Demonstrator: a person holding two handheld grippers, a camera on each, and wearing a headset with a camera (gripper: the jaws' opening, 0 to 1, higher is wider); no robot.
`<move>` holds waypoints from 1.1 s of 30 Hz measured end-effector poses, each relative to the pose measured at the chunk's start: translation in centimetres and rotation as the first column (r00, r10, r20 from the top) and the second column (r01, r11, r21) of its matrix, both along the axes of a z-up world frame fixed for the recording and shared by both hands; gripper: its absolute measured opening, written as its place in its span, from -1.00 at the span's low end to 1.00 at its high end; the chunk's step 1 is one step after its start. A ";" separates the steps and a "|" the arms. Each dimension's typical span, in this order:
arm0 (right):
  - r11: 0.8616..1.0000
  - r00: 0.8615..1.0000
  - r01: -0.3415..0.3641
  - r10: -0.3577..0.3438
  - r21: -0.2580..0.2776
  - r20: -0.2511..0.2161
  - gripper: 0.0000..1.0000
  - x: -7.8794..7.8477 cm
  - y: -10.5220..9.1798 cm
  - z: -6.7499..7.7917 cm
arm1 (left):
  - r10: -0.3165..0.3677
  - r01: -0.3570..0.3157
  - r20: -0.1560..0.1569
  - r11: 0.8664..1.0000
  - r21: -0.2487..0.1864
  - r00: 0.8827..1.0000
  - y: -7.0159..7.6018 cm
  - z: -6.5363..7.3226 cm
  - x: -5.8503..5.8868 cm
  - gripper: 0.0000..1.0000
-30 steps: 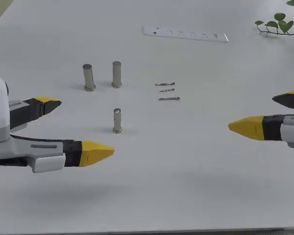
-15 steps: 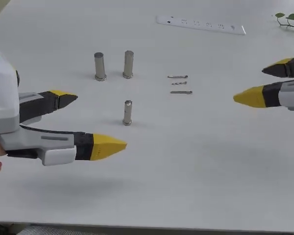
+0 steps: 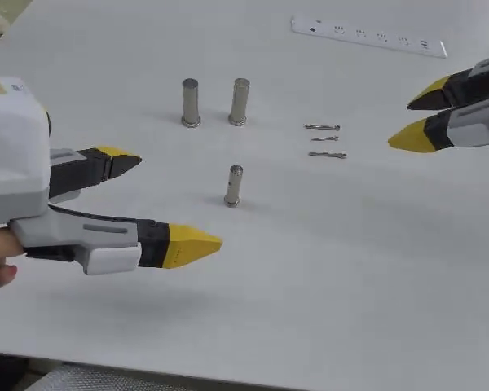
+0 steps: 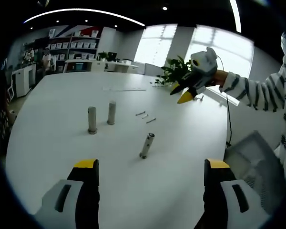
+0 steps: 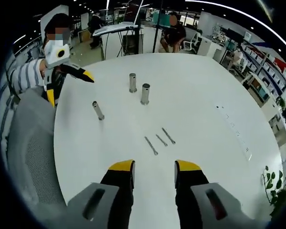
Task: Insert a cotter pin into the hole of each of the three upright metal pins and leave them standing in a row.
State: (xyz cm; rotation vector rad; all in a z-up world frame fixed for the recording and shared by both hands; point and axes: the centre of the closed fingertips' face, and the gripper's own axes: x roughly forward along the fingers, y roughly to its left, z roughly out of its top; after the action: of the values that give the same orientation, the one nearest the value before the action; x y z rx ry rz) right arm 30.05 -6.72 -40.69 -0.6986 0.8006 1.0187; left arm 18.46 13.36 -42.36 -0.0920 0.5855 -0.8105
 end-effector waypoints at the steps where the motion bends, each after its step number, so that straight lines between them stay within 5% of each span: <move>1: 1.000 1.000 -0.023 0.023 -0.008 0.002 -0.49 0.3 0.3 -0.3 | 0.006 -0.006 -0.005 1.000 -0.003 1.000 0.1 -0.1 0.0 0.79; 4: 0.994 0.996 -0.091 0.090 -0.065 -0.013 -0.52 1.2 0.9 -1.2 | 0.006 -0.006 -0.008 1.000 -0.003 1.000 0.1 -0.1 -0.1 0.78; 11: 0.979 0.983 -0.184 0.183 -0.089 -0.014 -0.78 2.1 2.8 -2.2 | 0.014 -0.014 -0.013 1.000 0.005 1.000 0.0 -0.2 -0.3 0.78; 19: 0.934 0.953 -0.301 0.304 -0.190 -0.016 -1.00 2.7 3.5 -4.4 | 0.005 -0.004 -0.023 1.000 0.024 1.000 -0.4 -0.5 -0.6 0.75; 26: 0.905 0.936 -0.349 0.351 -0.246 -0.034 -0.96 3.3 3.4 -6.1 | 0.005 -0.004 -0.036 1.000 0.030 0.999 -0.3 -0.8 -0.7 0.74; 30: 0.876 0.921 -0.382 0.385 -0.293 -0.049 -0.95 3.6 3.2 -6.7 | 0.011 -0.010 -0.032 0.999 0.036 0.999 -0.5 -0.7 -0.9 0.71; 33: 0.876 0.918 -0.391 0.390 -0.283 -0.062 -0.93 3.6 3.5 -6.9 | 0.010 -0.009 -0.040 0.999 0.040 0.999 -0.6 -0.8 -1.0 0.70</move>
State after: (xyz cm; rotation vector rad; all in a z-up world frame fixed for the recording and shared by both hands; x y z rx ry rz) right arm 33.62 -3.19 -47.62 -1.1467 0.8391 1.2795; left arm 17.42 12.77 -43.15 -0.0741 0.6382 -0.7886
